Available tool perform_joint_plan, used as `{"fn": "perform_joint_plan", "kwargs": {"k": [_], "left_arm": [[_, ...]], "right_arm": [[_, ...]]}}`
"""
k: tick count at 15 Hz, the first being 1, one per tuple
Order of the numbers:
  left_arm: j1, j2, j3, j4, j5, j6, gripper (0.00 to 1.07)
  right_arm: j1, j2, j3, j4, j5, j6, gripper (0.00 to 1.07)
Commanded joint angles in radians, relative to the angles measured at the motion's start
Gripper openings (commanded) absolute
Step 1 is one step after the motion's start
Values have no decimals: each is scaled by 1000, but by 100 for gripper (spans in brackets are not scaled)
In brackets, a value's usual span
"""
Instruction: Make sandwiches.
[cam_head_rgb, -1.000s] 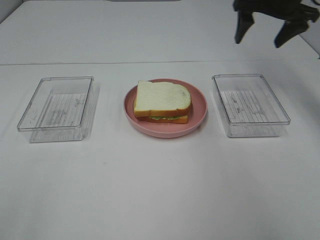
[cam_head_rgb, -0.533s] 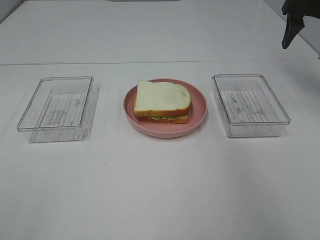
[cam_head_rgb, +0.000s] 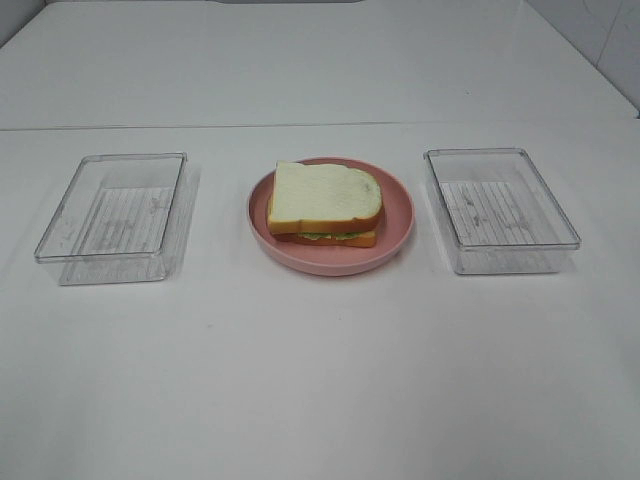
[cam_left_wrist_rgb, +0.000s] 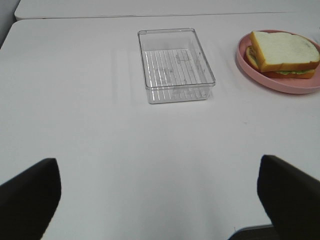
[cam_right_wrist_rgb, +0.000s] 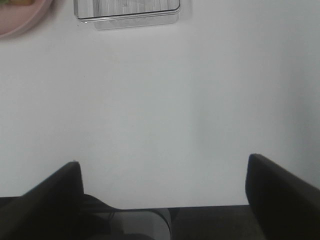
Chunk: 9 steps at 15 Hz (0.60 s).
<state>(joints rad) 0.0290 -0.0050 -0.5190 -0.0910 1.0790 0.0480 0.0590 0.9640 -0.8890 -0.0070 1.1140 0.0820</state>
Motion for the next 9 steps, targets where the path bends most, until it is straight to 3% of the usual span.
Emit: {"fn": "perform_joint_plan", "kwargs": {"k": [1, 4, 9], "left_arm": [[4, -20, 3, -15, -9, -7, 100], [4, -20, 3, -16, -9, -7, 100], [4, -20, 3, -17, -9, -7, 100]], "right_arm": [[-1, -237, 96, -21, -11, 15, 85], [-1, -652, 232, -68, -4, 12, 85], [-1, -951, 364, -80, 20, 8, 85]]}}
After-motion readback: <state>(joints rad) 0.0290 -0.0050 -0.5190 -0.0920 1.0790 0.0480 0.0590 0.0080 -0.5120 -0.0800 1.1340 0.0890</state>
